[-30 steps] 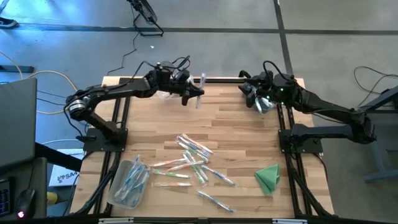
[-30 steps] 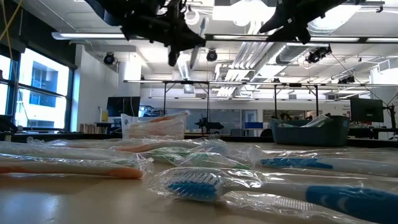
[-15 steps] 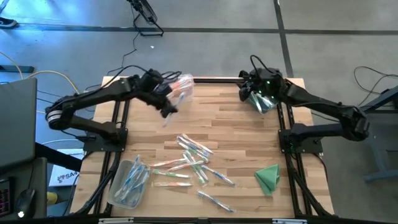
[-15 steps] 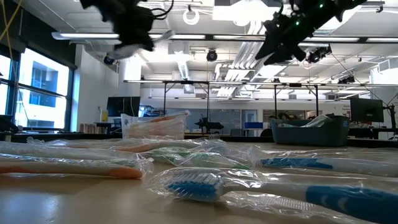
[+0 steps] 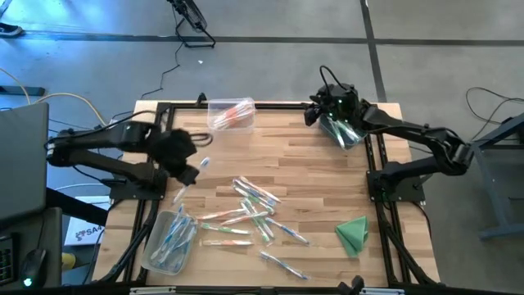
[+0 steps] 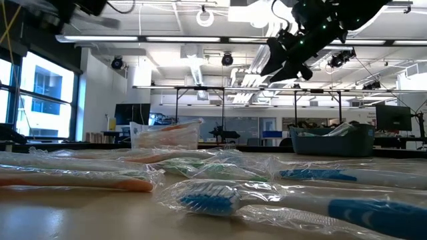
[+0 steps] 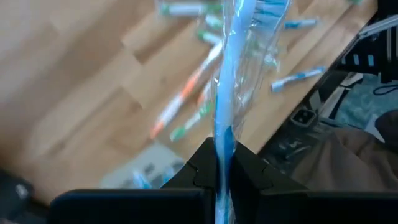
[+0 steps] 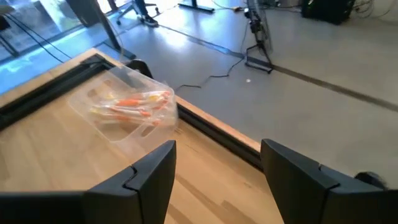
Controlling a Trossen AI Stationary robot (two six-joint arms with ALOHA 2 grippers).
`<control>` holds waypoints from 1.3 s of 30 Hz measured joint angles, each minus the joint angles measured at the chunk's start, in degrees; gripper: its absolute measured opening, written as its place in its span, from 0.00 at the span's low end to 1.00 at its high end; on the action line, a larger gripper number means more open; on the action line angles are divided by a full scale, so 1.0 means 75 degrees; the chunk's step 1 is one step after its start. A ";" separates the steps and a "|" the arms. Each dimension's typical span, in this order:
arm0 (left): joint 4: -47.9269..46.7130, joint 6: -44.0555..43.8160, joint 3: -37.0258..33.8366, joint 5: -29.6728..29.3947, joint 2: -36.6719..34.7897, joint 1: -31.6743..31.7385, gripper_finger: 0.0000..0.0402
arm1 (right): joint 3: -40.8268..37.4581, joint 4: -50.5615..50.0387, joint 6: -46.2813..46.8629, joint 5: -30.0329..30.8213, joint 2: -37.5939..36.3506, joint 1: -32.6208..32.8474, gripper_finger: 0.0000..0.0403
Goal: Pick & Place Toothbrushes
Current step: Put the blue toothbrush into the gray bin
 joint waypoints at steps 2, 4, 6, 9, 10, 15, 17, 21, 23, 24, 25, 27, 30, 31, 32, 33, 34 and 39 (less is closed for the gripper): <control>-0.0073 -0.0758 0.0000 -0.0248 -0.0168 -0.0639 0.04 | 0.0000 0.0069 0.0128 -0.0198 0.0060 -0.0054 0.56; -0.0018 -0.1491 0.0000 -0.0667 -0.0260 -0.1334 0.04 | 0.0000 0.0059 0.0267 -0.0267 0.0077 -0.0064 0.56; -0.0013 -0.2195 0.0000 -0.1142 -0.0261 -0.2069 0.04 | 0.0000 0.0075 0.0315 -0.0269 0.0077 -0.0061 0.56; -0.0009 -0.3090 -0.0003 -0.1817 -0.0143 -0.3225 0.04 | 0.0000 0.0068 0.0284 -0.0268 0.0074 -0.0023 0.56; -0.0016 -0.3369 -0.0009 -0.2063 -0.0071 -0.3609 0.04 | 0.0000 0.0067 0.0282 -0.0269 0.0074 0.0003 0.56; -0.0035 -0.4965 -0.0017 -0.3537 0.0488 -0.5161 0.04 | 0.0000 0.0061 0.0238 -0.0341 0.0074 0.0009 0.56; -0.0038 -0.5543 -0.0017 -0.3965 0.0793 -0.5633 0.04 | 0.0000 0.0067 0.0149 -0.0489 0.0074 0.0006 0.56; -0.0011 -0.6434 -0.0020 -0.4116 0.1544 -0.6349 0.04 | 0.0000 0.0058 -0.0064 -0.0704 0.0074 0.0006 0.56; -0.0008 -0.6817 -0.0017 -0.3913 0.1942 -0.6643 0.04 | 0.0000 0.0008 -0.0184 -0.0842 0.0074 0.0006 0.56; 0.0007 -0.7018 -0.0020 -0.3781 0.2146 -0.6768 0.04 | 0.0000 -0.0016 -0.0195 -0.0859 0.0074 0.0006 0.56; 0.0037 -0.7233 -0.0020 -0.3658 0.2317 -0.6877 0.04 | 0.0000 -0.0022 -0.0195 -0.0876 0.0074 0.0006 0.56; 0.0085 -0.7572 -0.0020 -0.3442 0.2648 -0.7100 0.04 | 0.0000 -0.0037 -0.0196 -0.0891 0.0074 0.0006 0.56; 0.0247 -0.7925 -0.0020 -0.3354 0.3051 -0.7394 0.04 | 0.0000 -0.0029 -0.0196 -0.0892 0.0074 0.0006 0.56; 0.0253 -0.8038 -0.0020 -0.3356 0.3167 -0.7475 0.04 | 0.0000 -0.0017 -0.0198 -0.0892 0.0074 0.0006 0.56; 0.0248 -0.8127 -0.0020 -0.3354 0.3276 -0.7552 0.04 | 0.0000 -0.0012 -0.0196 -0.0894 0.0074 0.0006 0.56; 0.0268 -0.8173 -0.0020 -0.3354 0.3386 -0.7624 0.04 | 0.0000 -0.0015 -0.0196 -0.0893 0.0074 0.0006 0.56; 0.0286 -0.8228 -0.0020 -0.3354 0.3480 -0.7694 0.04 | 0.0000 -0.0015 -0.0196 -0.0894 0.0074 0.0006 0.56; 0.0358 -0.8305 -0.0020 -0.3108 0.3860 -0.7891 0.04 | 0.0000 -0.0015 -0.0138 -0.0896 0.0074 0.0006 0.56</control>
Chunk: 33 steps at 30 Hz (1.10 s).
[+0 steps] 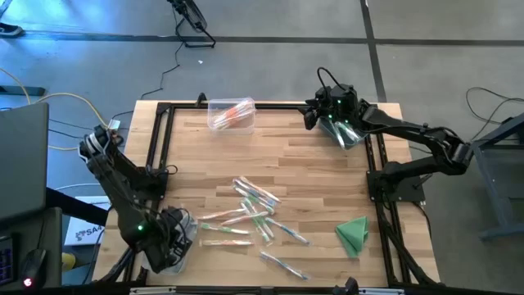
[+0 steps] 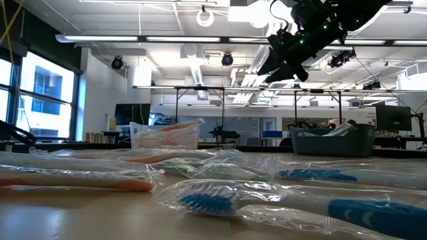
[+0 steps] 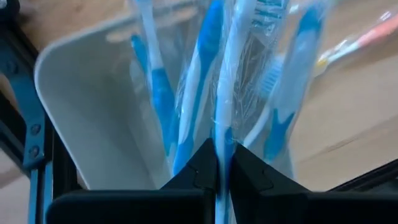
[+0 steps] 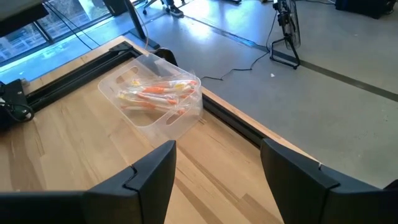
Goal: Pick & Place Toothbrushes
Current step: Put the blue toothbrush into the gray bin, then put the orange toothbrush into the transparent bin
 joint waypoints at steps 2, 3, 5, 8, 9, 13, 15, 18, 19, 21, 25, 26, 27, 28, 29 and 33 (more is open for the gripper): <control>0.0107 0.0018 0.0000 0.0272 0.0119 -0.0001 0.04 | 0.0000 0.0000 0.0003 0.0000 0.0000 0.0000 0.56; 0.0124 0.0045 0.0000 0.0404 0.0175 0.0001 0.04 | 0.0000 0.0000 0.0003 -0.0001 0.0000 0.0000 0.56; 0.0111 0.0130 0.0000 0.0497 0.0280 0.0002 0.04 | 0.0000 0.0000 0.0006 0.0000 0.0000 0.0000 0.56; 0.0097 0.0199 0.0000 0.0500 0.0385 0.0019 0.05 | 0.0000 0.0000 0.0019 0.0000 -0.0003 0.0000 0.56; 0.0091 0.0199 0.0000 0.0497 0.0412 0.0019 0.07 | 0.0000 -0.0002 0.0020 0.0000 -0.0003 0.0000 0.56; 0.0151 0.0207 0.0000 0.0514 0.0455 0.0022 0.17 | 0.0000 0.0000 0.0015 -0.0003 -0.0003 0.0000 0.56; 0.0204 0.0202 0.0000 0.0518 0.0453 0.0022 0.24 | 0.0000 0.0000 0.0015 -0.0024 -0.0006 0.0000 0.56; 0.0244 0.0195 0.0000 0.0520 0.0444 0.0022 0.35 | 0.0000 0.0019 0.0012 -0.0185 -0.0006 0.0000 0.56; 0.0239 0.0207 0.0000 0.0520 0.0444 0.0022 0.38 | 0.0000 0.0022 0.0011 -0.0197 -0.0006 0.0002 0.56; 0.0241 0.0214 0.0000 0.0523 0.0439 0.0023 0.43 | 0.0000 0.0022 0.0003 -0.0198 -0.0006 0.0003 0.56; 0.0152 0.0214 0.0096 0.0526 0.0231 0.0025 0.45 | 0.0000 0.0026 -0.0004 -0.0195 -0.0006 0.0003 0.56; 0.0109 0.0214 0.0131 0.0529 0.0127 0.0025 0.46 | 0.0000 0.0026 -0.0012 -0.0198 -0.0006 0.0003 0.56; 0.0005 0.0217 0.0181 0.0529 0.0024 0.0025 0.46 | 0.0000 0.0026 -0.0032 -0.0197 -0.0006 0.0003 0.56; -0.0127 0.0214 0.0224 0.0532 -0.0089 0.0025 0.46 | 0.0000 0.0026 -0.0041 -0.0198 -0.0006 0.0003 0.56; -0.0270 0.0215 0.0281 0.0532 -0.0209 0.0025 0.46 | 0.0000 0.0026 -0.0053 -0.0198 -0.0006 0.0003 0.56; -0.0656 0.0214 0.0449 0.0524 -0.0795 0.0027 0.46 | 0.0000 0.0026 -0.0058 -0.0198 -0.0006 0.0003 0.56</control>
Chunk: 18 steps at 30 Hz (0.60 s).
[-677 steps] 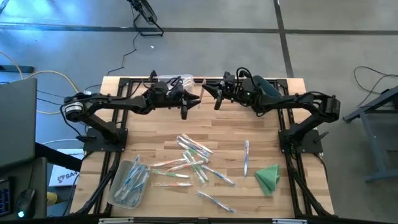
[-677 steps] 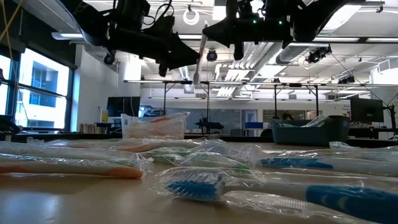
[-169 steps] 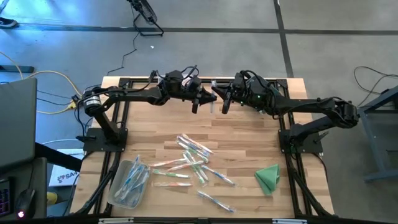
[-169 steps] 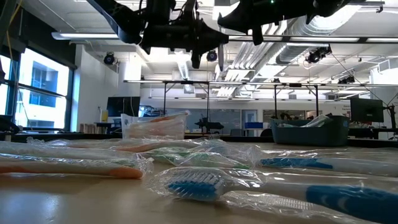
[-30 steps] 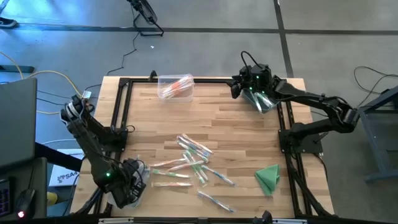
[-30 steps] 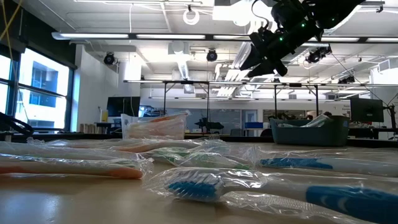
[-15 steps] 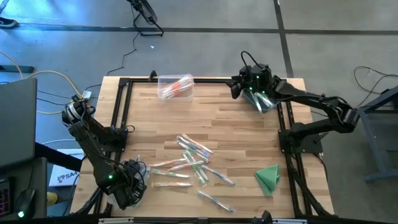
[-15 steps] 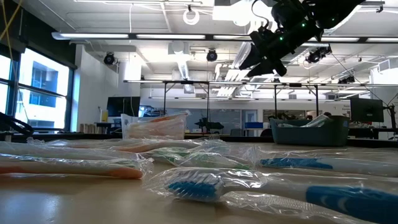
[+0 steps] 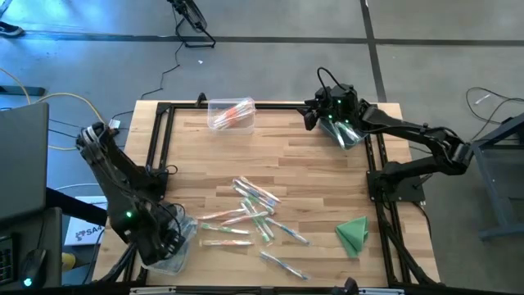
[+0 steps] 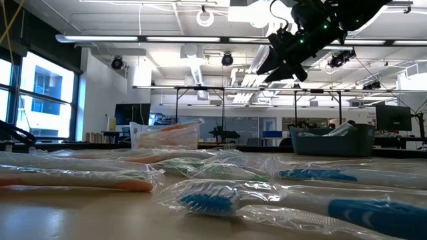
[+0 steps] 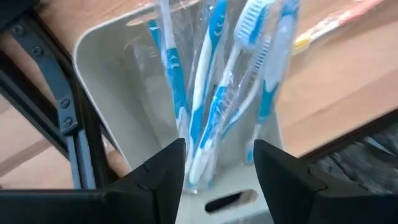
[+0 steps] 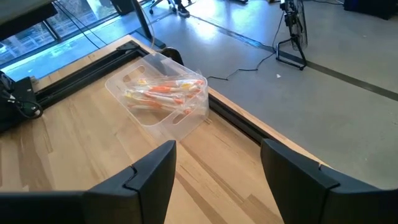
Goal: Pick & Place Toothbrushes
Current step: Put the orange toothbrush into the transparent bin
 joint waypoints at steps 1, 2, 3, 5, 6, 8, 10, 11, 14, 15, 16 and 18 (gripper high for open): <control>-0.0024 -0.0001 0.0016 -0.0038 -0.0148 0.0004 0.46 | 0.0000 0.0000 0.0000 -0.0003 0.0000 0.0000 0.56; -0.0063 -0.0017 0.0041 -0.0119 -0.0284 0.0011 0.46 | 0.0000 0.0000 0.0000 -0.0014 0.0000 0.0000 0.56; -0.0059 -0.0053 0.0044 -0.0214 -0.0436 0.0056 0.46 | 0.0000 0.0000 0.0000 -0.0100 0.0000 -0.0001 0.56; -0.0177 -0.0131 0.0050 -0.0312 -0.0668 0.0208 0.46 | 0.0000 0.0000 -0.0001 -0.0357 0.0000 -0.0003 0.56; -0.0270 -0.0138 0.0050 -0.0353 -0.0761 0.0280 0.46 | 0.0000 0.0000 -0.0003 -0.0490 0.0000 -0.0003 0.56; -0.0582 -0.0157 0.0050 -0.0388 -0.0934 0.0443 0.46 | 0.0000 0.0000 -0.0003 -0.0660 0.0000 0.0000 0.56; -0.1084 -0.0209 0.0050 -0.0391 -0.1058 0.0712 0.46 | 0.0000 0.0000 -0.0003 -0.0752 0.0000 0.0000 0.56; -0.1199 -0.0195 0.0050 -0.0428 -0.1099 0.0877 0.46 | 0.0000 0.0000 -0.0005 -0.0758 0.0000 0.0000 0.56; -0.1238 0.0304 0.0050 -0.0973 -0.1247 0.1348 0.46 | 0.0000 0.0000 -0.0010 -0.0758 0.0000 -0.0003 0.56; -0.1197 0.0546 0.0050 -0.1214 -0.1323 0.1511 0.46 | 0.0000 -0.0001 -0.0025 -0.0780 0.0000 -0.0002 0.56; -0.1155 0.0806 0.0050 -0.1467 -0.1374 0.1679 0.46 | 0.0000 -0.0003 -0.0062 -0.0863 0.0000 -0.0003 0.56; -0.1011 0.1323 0.0050 -0.1999 -0.1427 0.2049 0.46 | 0.0000 0.0000 -0.0214 -0.1156 0.0000 -0.0003 0.56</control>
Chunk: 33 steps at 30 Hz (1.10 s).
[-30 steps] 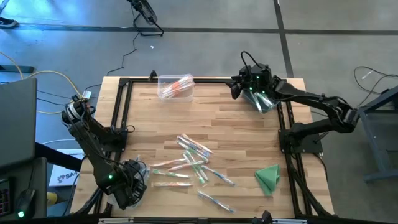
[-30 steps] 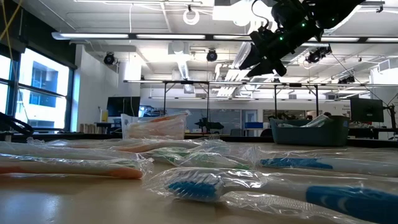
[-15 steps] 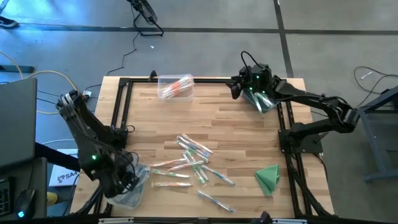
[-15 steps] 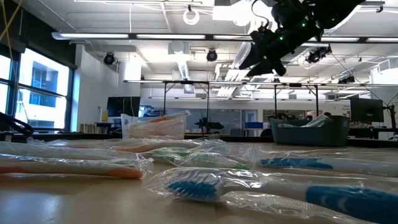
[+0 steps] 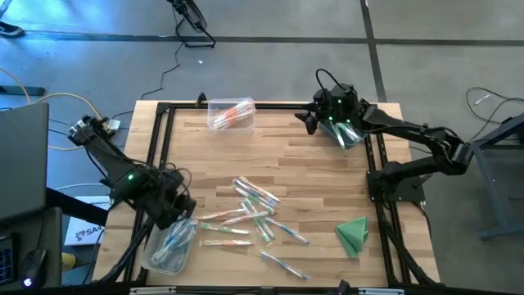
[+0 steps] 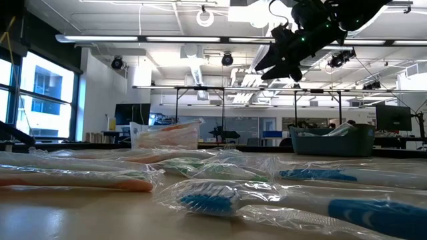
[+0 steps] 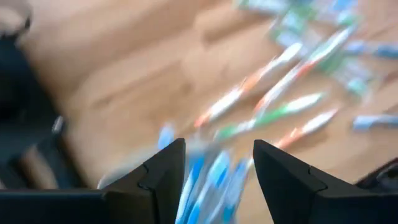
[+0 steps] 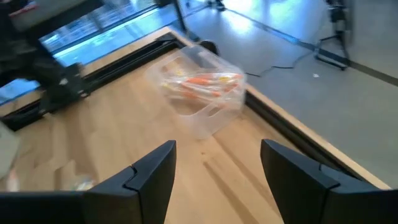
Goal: Pick & Place Toothbrushes
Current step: Put the orange toothbrush into the transparent bin
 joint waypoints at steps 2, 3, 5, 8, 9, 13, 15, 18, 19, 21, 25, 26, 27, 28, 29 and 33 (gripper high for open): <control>0.0103 0.0548 0.0000 -0.0501 -0.0003 0.0378 0.46 | 0.0000 -0.0003 -0.0131 -0.0253 0.0000 0.0000 0.56; 0.0142 0.0803 0.0000 -0.0699 -0.0006 0.0576 0.46 | 0.0000 -0.0005 -0.0188 -0.0371 0.0000 0.0003 0.56; 0.0155 0.1265 -0.0001 -0.1064 -0.0007 0.0932 0.46 | 0.0000 -0.0003 -0.0241 -0.0446 -0.0001 0.0003 0.56; 0.0374 0.1998 -0.0003 -0.1578 -0.0007 0.1413 0.45 | 0.0000 -0.0049 -0.0418 -0.0444 -0.0001 0.0000 0.56; 0.0532 0.2302 -0.0003 -0.1754 -0.0007 0.1574 0.43 | 0.0000 -0.0067 -0.0488 -0.0456 -0.0003 0.0000 0.56; 0.1140 0.3430 -0.0004 -0.1929 -0.0007 0.2186 0.35 | 0.0000 -0.0175 -0.0793 -0.0680 -0.0001 0.0001 0.56; 0.1536 0.3969 -0.0006 -0.1892 0.0011 0.2493 0.30 | 0.0000 -0.0273 -0.0847 -0.0823 0.0000 -0.0014 0.56; 0.2199 0.4971 -0.0006 -0.1887 0.0125 0.2895 0.24 | 0.0000 -0.0376 -0.1011 -0.0797 -0.0003 -0.0020 0.56; 0.2350 0.5287 -0.0009 -0.1878 0.0186 0.3040 0.22 | 0.0000 -0.0391 -0.1058 -0.0786 -0.0002 -0.0020 0.56; 0.2637 0.5823 -0.0009 -0.1848 0.0324 0.3317 0.19 | 0.0000 -0.0398 -0.1170 -0.0817 -0.0001 -0.0020 0.56; 0.2935 0.6543 -0.0009 -0.1542 0.0602 0.3871 0.14 | 0.0000 -0.0405 -0.1194 -0.0822 0.0000 -0.0017 0.56; 0.2966 0.6683 -0.0009 -0.1392 0.0668 0.4001 0.13 | 0.0000 -0.0408 -0.1194 -0.0820 -0.0001 -0.0017 0.56; 0.2958 0.6766 -0.0011 -0.1258 0.0730 0.4125 0.12 | 0.0000 -0.0403 -0.1197 -0.0822 -0.0003 -0.0017 0.56; 0.2962 0.6864 -0.0012 -0.1132 0.0801 0.4242 0.11 | 0.0000 -0.0402 -0.1201 -0.0822 -0.0003 -0.0017 0.56; 0.2971 0.6949 -0.0012 -0.1018 0.0863 0.4358 0.11 | 0.0000 -0.0403 -0.1210 -0.0825 -0.0003 -0.0017 0.56; 0.3082 0.7568 -0.0015 -0.0560 0.1071 0.4829 0.09 | 0.0000 -0.0405 -0.1384 -0.0822 -0.0003 -0.0017 0.56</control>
